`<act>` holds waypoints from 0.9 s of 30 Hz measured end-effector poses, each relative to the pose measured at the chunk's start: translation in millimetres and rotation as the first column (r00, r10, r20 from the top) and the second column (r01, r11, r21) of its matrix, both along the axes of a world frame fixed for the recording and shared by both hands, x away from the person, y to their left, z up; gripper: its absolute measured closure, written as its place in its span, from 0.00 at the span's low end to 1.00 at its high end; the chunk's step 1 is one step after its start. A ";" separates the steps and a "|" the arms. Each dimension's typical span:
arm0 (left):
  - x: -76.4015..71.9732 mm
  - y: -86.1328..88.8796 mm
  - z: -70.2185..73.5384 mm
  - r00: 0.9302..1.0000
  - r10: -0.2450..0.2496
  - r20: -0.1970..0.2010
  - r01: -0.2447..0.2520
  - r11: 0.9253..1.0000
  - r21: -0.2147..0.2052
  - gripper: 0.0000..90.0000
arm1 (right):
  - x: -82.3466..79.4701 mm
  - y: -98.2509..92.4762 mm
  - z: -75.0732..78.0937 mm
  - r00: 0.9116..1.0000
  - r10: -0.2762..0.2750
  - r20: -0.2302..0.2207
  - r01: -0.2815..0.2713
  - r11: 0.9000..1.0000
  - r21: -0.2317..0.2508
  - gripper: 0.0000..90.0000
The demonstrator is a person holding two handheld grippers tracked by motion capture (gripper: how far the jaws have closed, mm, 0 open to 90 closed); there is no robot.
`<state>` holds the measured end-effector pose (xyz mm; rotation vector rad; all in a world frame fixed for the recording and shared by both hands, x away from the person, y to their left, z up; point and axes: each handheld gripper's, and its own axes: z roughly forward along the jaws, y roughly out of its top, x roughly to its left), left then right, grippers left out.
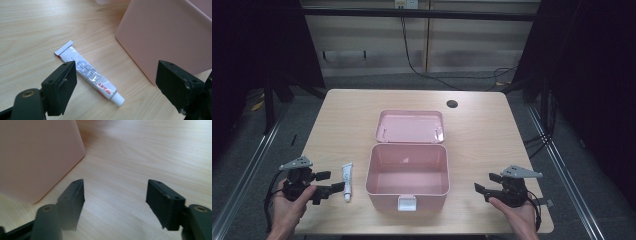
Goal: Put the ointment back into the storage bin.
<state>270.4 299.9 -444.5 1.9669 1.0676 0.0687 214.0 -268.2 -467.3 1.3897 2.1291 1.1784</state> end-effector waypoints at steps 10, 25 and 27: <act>0.5 -9.5 7.4 1.000 -0.017 -0.025 0.018 0.998 0.052 0.23 | -6.9 5.8 9.4 0.998 0.017 0.065 -0.020 0.999 0.039 0.34; 16.2 -30.4 24.2 0.986 -0.109 -0.127 0.136 0.964 0.229 0.42 | -6.3 8.3 9.9 0.999 0.040 -0.009 -0.039 0.998 0.051 0.31; 19.0 -31.0 23.3 0.985 -0.105 -0.139 0.137 0.960 0.245 0.42 | -6.5 8.4 10.3 0.999 0.038 -0.007 -0.038 0.998 0.050 0.31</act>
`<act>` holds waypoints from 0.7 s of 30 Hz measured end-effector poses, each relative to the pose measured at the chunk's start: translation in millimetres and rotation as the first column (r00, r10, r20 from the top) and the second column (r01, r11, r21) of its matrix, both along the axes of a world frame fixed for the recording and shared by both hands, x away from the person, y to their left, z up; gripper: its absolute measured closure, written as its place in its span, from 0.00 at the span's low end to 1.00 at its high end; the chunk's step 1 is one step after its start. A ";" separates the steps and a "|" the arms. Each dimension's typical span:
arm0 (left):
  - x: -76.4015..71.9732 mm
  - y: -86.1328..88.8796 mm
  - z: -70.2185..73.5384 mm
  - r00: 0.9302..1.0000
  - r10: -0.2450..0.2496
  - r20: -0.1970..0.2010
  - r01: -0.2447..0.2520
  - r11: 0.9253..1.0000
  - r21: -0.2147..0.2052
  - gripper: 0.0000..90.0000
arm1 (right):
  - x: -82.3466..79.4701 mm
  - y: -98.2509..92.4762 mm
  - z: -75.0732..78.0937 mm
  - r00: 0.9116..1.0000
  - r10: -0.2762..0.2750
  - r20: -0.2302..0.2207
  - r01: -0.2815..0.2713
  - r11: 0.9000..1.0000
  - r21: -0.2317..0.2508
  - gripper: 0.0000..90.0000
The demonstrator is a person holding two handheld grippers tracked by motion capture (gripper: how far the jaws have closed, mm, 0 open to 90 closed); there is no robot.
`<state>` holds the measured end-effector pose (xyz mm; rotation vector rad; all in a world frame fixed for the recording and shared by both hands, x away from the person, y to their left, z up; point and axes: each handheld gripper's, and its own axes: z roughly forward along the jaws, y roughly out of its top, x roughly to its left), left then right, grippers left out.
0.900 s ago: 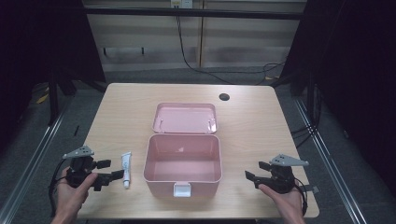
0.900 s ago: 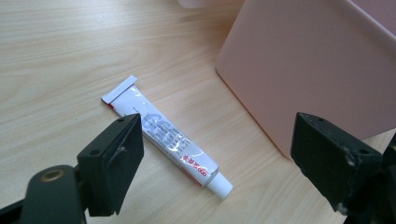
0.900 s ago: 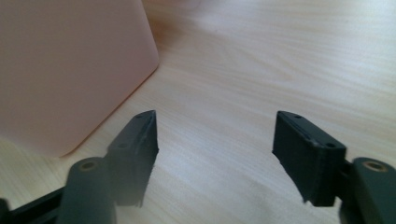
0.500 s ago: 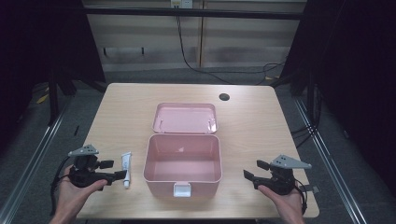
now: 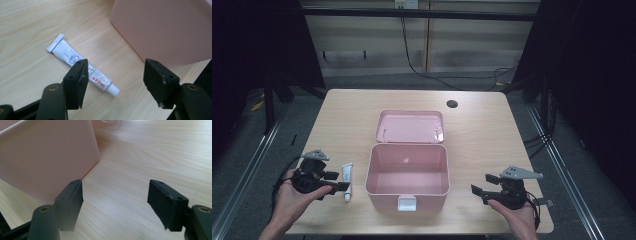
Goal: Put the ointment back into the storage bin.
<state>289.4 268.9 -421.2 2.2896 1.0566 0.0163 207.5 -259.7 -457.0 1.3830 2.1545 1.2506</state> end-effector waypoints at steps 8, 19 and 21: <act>17.3 -5.9 -4.1 0.996 0.042 -0.075 -0.034 0.993 0.115 0.46 | 0.2 1.6 0.1 1.000 0.007 0.004 -0.007 1.000 0.004 0.29; 35.7 -16.5 5.9 0.983 0.091 -0.158 -0.065 0.984 0.166 0.46 | 0.5 3.4 -0.3 1.000 0.018 -0.001 -0.018 1.000 0.006 0.28; 37.1 -18.1 5.3 0.982 0.094 -0.167 -0.063 0.982 0.178 0.50 | 0.8 3.2 -0.9 1.000 0.018 -0.003 -0.018 1.000 0.006 0.28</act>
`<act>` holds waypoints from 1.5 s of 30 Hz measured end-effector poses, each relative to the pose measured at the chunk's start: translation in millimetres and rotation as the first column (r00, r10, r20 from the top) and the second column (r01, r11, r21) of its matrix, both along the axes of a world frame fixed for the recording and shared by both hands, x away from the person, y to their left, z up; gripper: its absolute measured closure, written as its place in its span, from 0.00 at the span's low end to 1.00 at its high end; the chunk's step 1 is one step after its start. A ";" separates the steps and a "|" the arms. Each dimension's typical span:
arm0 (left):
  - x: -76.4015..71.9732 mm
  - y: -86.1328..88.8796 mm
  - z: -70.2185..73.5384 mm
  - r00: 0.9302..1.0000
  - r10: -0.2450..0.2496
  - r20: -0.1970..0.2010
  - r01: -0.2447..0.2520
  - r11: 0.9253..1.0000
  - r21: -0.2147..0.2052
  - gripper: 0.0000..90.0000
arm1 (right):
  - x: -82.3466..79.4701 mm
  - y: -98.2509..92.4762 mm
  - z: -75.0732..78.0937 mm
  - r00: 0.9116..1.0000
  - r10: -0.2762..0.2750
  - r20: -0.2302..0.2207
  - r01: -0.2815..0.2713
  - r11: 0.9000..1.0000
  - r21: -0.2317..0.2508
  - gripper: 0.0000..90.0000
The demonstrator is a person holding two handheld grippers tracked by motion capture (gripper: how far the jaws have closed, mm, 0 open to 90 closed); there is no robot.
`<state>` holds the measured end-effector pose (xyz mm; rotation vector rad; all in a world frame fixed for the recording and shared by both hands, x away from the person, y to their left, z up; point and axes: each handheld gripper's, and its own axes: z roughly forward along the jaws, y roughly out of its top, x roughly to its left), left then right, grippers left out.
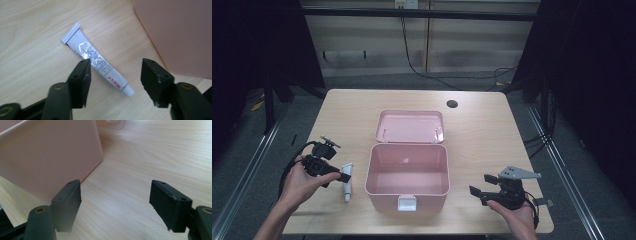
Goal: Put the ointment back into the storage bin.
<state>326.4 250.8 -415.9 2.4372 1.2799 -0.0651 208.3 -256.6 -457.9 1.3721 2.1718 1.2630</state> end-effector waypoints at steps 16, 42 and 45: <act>18.4 -2.8 -21.7 0.996 0.034 -0.079 -0.030 0.998 0.049 0.58 | 0.2 0.3 -1.5 1.000 -0.005 -0.019 0.005 1.000 -0.002 0.26; 24.8 -11.6 -46.0 0.994 0.031 -0.105 -0.020 0.994 0.106 0.67 | 1.2 2.5 -3.0 1.000 -0.008 -0.030 0.007 1.000 -0.010 0.24; 24.6 -14.1 -48.2 0.994 0.010 -0.109 0.004 0.992 0.124 0.73 | 1.5 2.9 -3.3 0.999 -0.009 -0.034 0.008 1.000 -0.015 0.24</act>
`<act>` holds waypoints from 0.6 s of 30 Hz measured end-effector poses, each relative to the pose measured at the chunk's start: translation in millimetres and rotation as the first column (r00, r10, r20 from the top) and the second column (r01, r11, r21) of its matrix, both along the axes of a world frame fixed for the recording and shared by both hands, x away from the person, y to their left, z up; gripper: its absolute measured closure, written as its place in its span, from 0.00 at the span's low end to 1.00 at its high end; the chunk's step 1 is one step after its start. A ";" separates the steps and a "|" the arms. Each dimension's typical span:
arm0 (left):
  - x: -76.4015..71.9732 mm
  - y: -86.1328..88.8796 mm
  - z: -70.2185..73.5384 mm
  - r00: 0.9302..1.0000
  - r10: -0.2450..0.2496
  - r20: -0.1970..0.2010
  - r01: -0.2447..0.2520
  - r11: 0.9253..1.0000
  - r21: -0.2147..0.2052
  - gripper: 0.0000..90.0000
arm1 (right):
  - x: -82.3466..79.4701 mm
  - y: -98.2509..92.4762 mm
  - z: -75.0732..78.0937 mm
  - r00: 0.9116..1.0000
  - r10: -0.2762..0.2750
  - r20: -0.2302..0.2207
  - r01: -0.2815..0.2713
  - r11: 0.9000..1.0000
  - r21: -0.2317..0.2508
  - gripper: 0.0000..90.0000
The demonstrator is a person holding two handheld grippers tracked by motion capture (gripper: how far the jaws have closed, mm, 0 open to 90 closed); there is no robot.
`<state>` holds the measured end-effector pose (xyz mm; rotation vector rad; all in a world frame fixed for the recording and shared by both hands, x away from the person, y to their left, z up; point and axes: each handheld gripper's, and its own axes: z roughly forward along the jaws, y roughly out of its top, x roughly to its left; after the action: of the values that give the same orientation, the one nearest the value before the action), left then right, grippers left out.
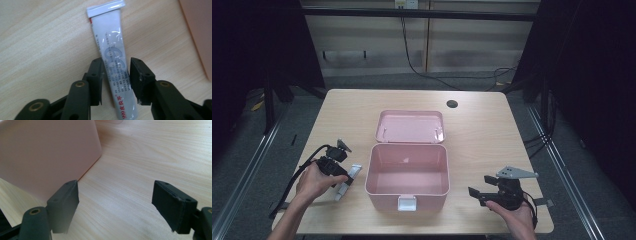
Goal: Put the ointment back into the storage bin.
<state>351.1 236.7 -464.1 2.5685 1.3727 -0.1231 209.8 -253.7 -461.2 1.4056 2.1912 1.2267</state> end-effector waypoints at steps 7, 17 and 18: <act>-0.6 -1.5 -1.4 0.999 -0.046 0.003 0.046 0.999 -0.001 0.77 | 0.4 1.0 -0.5 1.000 0.007 -0.003 -0.007 1.000 0.000 0.24; -2.5 -12.3 -0.4 0.991 -0.135 0.015 0.133 0.987 0.085 0.77 | 0.1 2.0 -0.7 1.000 0.020 -0.004 -0.020 1.000 -0.005 0.25; -2.5 -12.3 -0.4 0.991 -0.135 0.015 0.133 0.987 0.085 0.78 | 0.1 2.0 -0.7 1.000 0.020 -0.004 -0.020 1.000 -0.005 0.25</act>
<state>348.6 224.4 -464.5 2.7228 1.2224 -0.0623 209.9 -251.6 -461.9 1.3893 2.2147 1.2253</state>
